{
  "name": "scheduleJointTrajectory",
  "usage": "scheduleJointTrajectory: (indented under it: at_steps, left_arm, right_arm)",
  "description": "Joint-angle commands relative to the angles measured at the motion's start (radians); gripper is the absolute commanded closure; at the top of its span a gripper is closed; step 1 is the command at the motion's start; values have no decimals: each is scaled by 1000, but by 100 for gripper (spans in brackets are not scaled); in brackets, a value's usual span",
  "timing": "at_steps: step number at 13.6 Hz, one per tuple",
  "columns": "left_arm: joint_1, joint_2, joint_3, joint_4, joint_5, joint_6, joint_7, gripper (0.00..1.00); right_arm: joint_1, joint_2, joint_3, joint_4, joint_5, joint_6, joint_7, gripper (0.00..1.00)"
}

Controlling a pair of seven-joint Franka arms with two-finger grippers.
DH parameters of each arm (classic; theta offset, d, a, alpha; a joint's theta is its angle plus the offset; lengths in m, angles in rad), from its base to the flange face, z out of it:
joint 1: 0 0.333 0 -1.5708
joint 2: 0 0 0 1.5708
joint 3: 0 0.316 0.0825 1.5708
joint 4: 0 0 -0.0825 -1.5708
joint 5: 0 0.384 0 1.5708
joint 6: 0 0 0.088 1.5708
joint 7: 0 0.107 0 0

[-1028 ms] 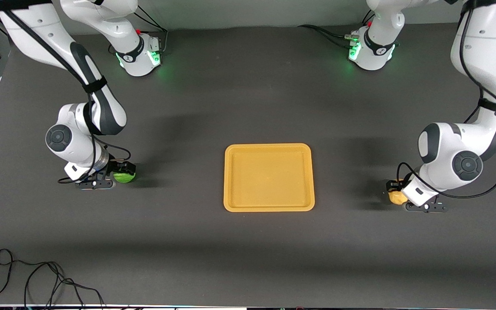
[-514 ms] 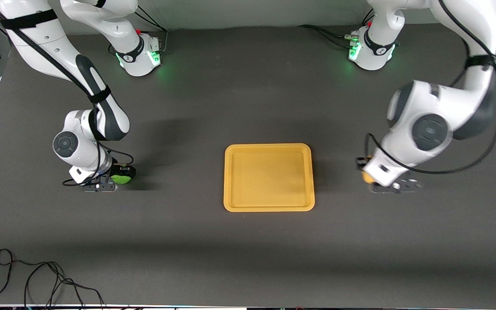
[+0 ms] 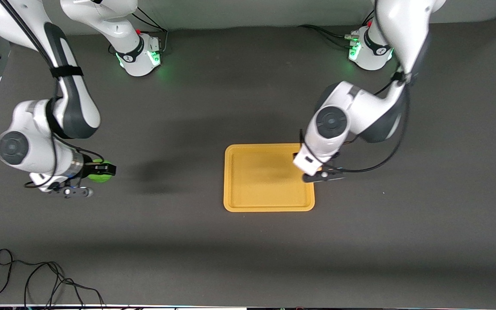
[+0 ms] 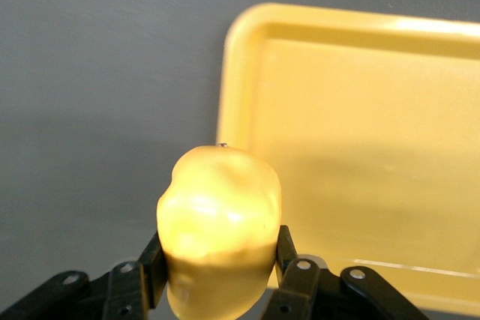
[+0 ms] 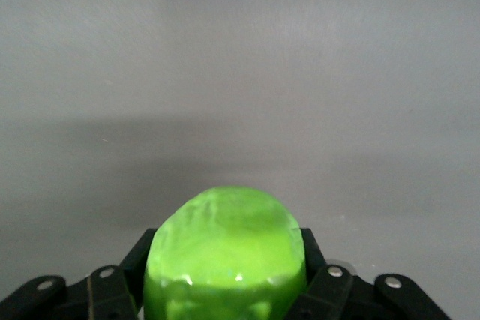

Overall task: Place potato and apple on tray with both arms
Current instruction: 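Carry the potato onto the tray with the left gripper and release it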

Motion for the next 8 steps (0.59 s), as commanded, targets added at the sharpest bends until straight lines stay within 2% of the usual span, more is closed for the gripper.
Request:
scheduleJointTrajectory:
  at_steps: [1, 6, 8]
  left_arm:
    - [-44, 69, 19, 22, 4, 64, -47, 64]
    - [-64, 134, 22, 21, 7, 138, -47, 61]
    - [-65, 150, 21, 22, 26, 145, -49, 58]
  right_arm:
    - [58, 26, 6, 119, 16, -61, 23, 75]
    - [165, 78, 6, 199, 220, -46, 149, 75]
    - [275, 130, 6, 247, 228, -3, 264, 75]
